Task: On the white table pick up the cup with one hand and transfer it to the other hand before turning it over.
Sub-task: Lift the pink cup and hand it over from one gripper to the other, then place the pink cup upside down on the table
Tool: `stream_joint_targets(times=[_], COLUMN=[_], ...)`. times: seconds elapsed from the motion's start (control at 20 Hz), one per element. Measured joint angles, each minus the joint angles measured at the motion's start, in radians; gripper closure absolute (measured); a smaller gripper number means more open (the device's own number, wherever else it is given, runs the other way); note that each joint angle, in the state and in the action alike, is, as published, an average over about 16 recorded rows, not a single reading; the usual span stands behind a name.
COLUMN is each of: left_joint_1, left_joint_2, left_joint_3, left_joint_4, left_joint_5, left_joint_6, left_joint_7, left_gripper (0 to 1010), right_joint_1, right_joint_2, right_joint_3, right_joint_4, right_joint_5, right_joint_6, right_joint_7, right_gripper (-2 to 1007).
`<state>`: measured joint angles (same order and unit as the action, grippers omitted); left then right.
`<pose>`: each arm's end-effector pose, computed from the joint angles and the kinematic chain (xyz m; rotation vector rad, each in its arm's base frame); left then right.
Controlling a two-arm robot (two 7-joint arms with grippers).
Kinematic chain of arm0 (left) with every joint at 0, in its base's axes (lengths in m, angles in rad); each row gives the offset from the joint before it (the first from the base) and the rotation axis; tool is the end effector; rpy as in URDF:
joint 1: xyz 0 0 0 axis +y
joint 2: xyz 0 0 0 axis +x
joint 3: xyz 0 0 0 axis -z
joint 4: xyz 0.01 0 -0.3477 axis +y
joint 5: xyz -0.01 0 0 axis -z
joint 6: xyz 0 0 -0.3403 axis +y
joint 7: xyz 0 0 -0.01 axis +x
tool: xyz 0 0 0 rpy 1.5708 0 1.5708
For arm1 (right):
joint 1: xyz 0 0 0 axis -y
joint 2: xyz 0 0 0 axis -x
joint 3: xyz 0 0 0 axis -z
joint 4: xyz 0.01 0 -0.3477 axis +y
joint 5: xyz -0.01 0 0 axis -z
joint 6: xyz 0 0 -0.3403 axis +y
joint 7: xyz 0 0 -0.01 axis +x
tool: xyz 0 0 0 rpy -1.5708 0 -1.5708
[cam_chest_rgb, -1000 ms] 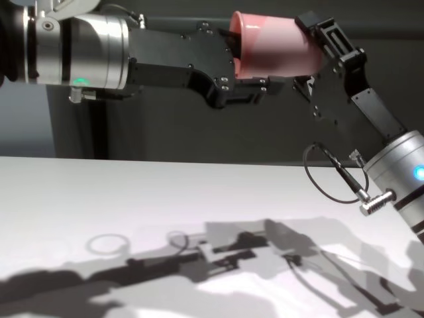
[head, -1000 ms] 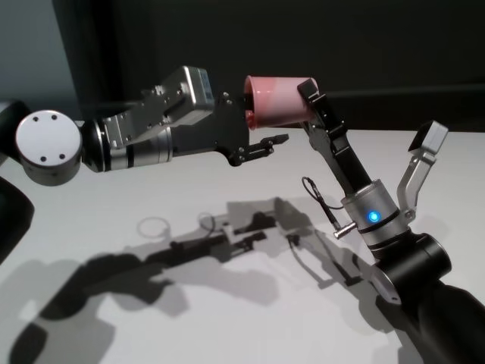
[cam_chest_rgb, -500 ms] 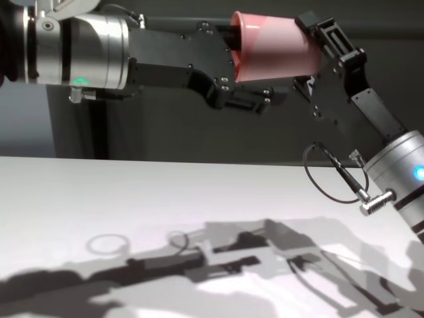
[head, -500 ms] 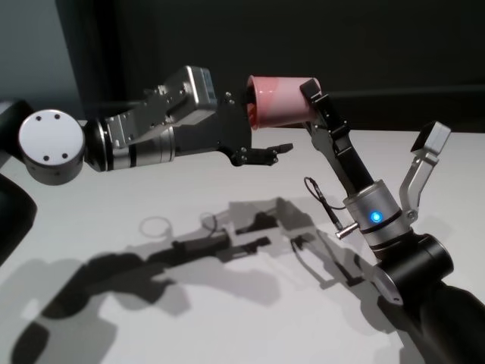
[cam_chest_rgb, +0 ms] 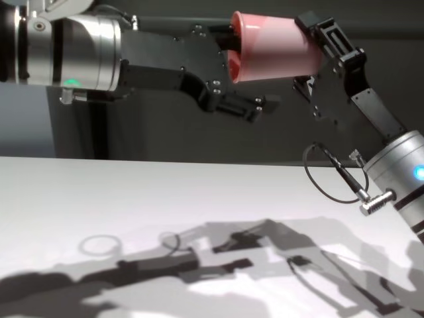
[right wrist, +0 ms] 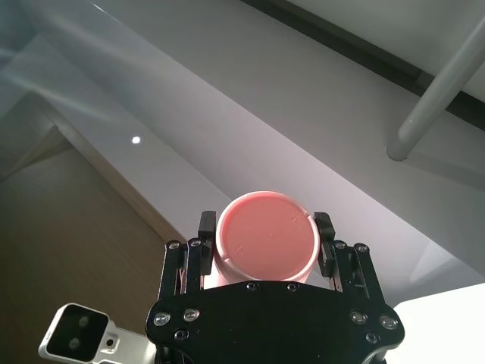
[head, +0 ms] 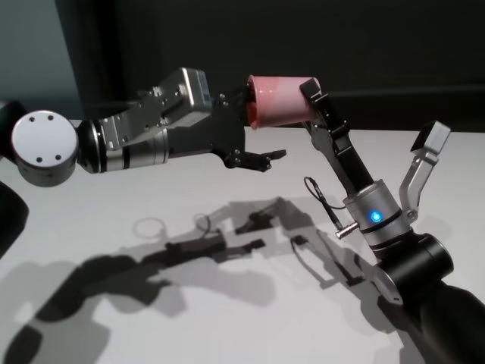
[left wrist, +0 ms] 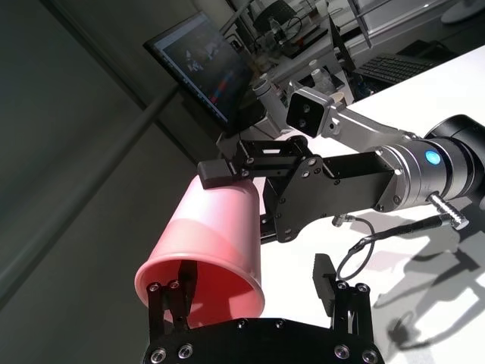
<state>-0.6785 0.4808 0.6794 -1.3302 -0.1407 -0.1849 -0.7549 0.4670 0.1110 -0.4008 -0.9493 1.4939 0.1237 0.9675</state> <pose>0.5187 0.0093 -0.2117 0.3319 -0.5747 0.3263 0.4932 0.0511 -0.3885 0.9927 0.7821 -0.3515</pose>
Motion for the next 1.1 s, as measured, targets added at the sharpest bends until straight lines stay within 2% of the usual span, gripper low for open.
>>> stream_joint_targets(times=[0.25,0.5,0.85,1.1], left_joint_1=[0.034,0.095,0.205,0.282], left_joint_2=[0.025,0.058,0.092,0.088], left_joint_3=[-0.014,-0.048,-0.127,-0.187], left_joint_4=[-0.014,-0.038,-0.092,-0.123], left_joint_5=[0.004,0.006,0.008,0.009], left_joint_6=[0.002,-0.013,-0.04,-0.043], left_joint_7=[0.028,0.083,0.214,0.326], left_gripper=[7,7,7,7], right_joint_1=[0.0,0.0,0.0,0.0], right_joint_2=[0.0,0.0,0.0,0.0], right_joint_3=[0.0,0.0,0.0,0.0], right_joint_4=[0.0,0.0,0.0,0.0], right_joint_5=[0.0,0.0,0.0,0.0], right_joint_6=[0.0,0.0,0.0,0.0], right_joint_7=[0.0,0.0,0.0,0.0], right_gripper=[261,262,262,262])
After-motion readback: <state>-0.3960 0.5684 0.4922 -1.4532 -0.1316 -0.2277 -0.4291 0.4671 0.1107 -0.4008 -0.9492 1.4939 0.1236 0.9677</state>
